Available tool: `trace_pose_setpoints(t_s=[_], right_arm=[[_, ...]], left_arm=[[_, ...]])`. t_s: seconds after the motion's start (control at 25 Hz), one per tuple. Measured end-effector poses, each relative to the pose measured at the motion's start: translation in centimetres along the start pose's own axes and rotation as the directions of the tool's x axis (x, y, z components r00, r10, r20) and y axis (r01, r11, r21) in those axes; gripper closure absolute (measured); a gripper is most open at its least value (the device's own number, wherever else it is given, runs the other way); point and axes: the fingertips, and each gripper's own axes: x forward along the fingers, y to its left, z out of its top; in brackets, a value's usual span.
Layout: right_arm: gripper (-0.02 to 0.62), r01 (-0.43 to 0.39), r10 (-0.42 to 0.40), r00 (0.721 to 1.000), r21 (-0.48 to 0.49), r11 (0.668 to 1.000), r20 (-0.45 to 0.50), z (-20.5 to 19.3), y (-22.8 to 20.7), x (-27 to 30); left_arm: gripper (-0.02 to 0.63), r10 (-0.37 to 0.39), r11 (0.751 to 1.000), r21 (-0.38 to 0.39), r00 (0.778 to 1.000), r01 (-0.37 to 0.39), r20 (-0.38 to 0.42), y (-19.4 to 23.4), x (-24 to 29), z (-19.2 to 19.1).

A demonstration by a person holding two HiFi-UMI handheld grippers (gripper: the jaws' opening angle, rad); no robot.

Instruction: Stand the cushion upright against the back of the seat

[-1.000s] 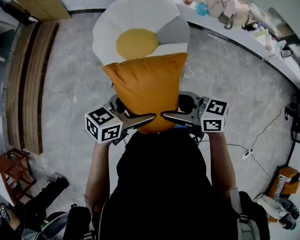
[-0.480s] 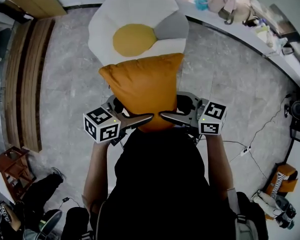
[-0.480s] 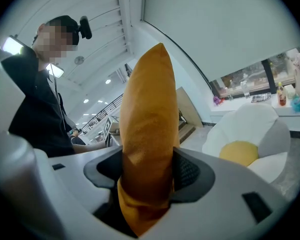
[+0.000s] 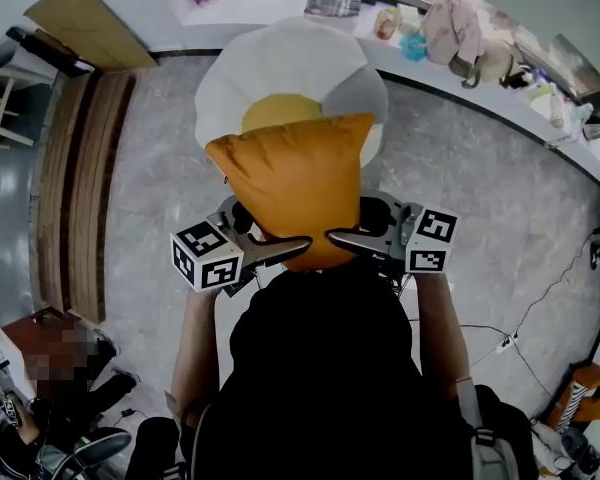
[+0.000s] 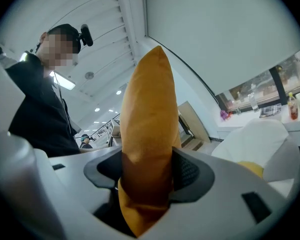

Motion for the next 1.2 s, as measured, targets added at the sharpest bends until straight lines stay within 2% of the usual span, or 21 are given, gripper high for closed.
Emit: trace_pose_setpoints(t_s=[0.12,0.24,0.44,0.56,0.68,0.8,1.0,1.2], right_arm=[[0.308,-0.034,0.034,0.999,-0.007,0.999,0.008,1.5,-1.3,-1.4],[0.308,-0.066,0.066,0.998,0.005,0.998,0.016,3.0,-3.6,-3.1],[0.308,-0.073,0.073,0.997,0.023,0.997,-0.003,3.9,-6.3,-4.1],[0.308,-0.078,0.078,0.997,0.035,0.996,-0.003,4.1,-7.6,-4.2],[0.308,-0.080,0.079,0.997,0.058,0.995,0.015,4.6,-8.6,-4.4],[0.308,-0.083,0.082,0.996,0.077,0.994,0.019,4.7,-9.1,-4.2],[0.301,-0.062,0.063,0.998,0.072,0.995,-0.013,4.8,-9.9,-3.2],[0.295,-0.004,0.007,0.996,0.038,0.999,-0.094,4.3,-10.9,-1.7]], left_arm=[[0.100,-0.018,1.000,0.016,1.000,0.018,-0.009,0.1,1.3,1.5],[0.100,-0.005,1.000,0.007,1.000,0.005,-0.005,0.9,3.5,3.3],[0.100,0.080,0.994,-0.072,0.997,-0.081,-0.010,2.6,5.4,3.9],[0.100,0.099,0.987,-0.122,0.995,-0.100,-0.015,3.5,5.8,3.8],[0.101,0.120,0.983,-0.143,0.993,-0.117,0.016,4.3,5.7,4.6],[0.123,0.127,0.984,-0.134,0.991,-0.121,0.039,4.7,5.5,5.3],[0.165,0.123,0.987,-0.109,0.992,-0.119,0.029,5.9,5.5,5.6],[0.182,0.095,0.992,-0.078,0.995,-0.095,-0.002,7.7,5.1,5.2]])
